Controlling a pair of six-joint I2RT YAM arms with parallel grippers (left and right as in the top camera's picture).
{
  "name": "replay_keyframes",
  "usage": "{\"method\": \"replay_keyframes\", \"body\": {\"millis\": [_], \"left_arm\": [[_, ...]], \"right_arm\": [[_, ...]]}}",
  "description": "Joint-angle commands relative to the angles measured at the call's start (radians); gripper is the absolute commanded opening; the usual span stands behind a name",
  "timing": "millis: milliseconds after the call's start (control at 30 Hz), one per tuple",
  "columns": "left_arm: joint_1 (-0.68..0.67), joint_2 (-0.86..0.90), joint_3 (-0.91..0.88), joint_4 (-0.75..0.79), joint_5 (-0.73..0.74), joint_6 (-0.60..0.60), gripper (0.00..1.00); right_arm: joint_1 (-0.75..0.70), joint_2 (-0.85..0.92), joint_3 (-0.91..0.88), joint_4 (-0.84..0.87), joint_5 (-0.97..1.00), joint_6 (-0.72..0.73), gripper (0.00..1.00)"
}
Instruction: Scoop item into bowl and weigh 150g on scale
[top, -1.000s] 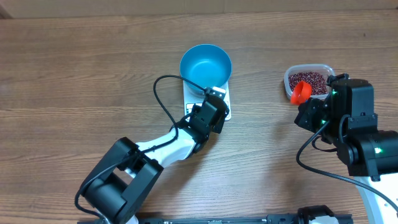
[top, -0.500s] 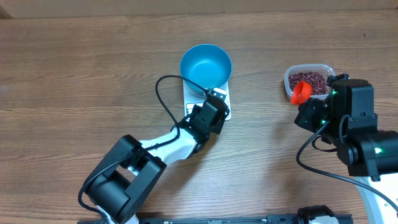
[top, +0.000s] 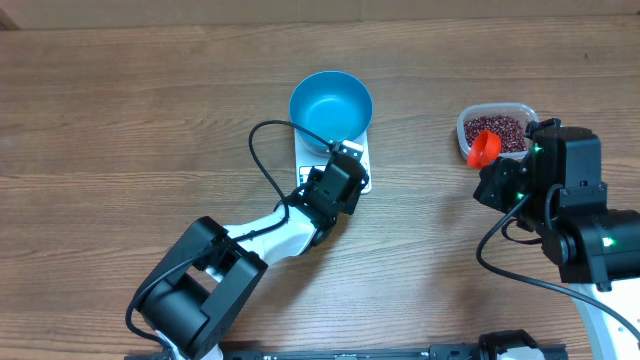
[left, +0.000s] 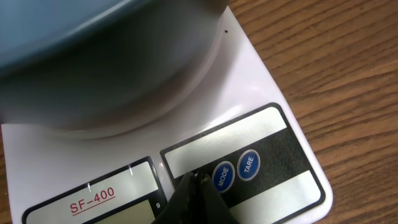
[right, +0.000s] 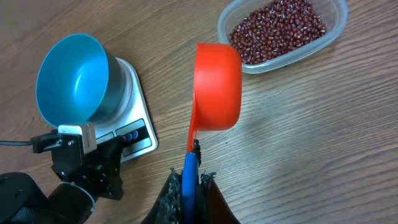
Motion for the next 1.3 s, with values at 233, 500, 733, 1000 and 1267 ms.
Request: {"method": "replay_keyframes", "body": {"millis": [233,500,733,1000,1267], "left_arm": [[0.002,0.024,-0.002,-0.001,-0.021,0.023,0.04],[0.002,0.027,-0.002,-0.001,-0.021,0.023,0.04],[0.002,0.028,-0.002,0.0,-0.021,0.023,0.04],[0.002,0.051,-0.002,0.016,-0.021,0.023,0.04],[0.002,0.054,-0.002,0.018,-0.021,0.023,0.04]], "right_arm": [[0.003,-0.007,0.028,0.005,-0.005,-0.005,0.04],[0.003,-0.007,0.028,0.006,-0.005,-0.005,0.04],[0.003,-0.007,0.028,0.006,-0.005,-0.005,0.04],[0.003,-0.007,0.028,0.006,-0.005,-0.004,0.04],[0.003,-0.007,0.028,0.006,-0.005,-0.004,0.04]]}}
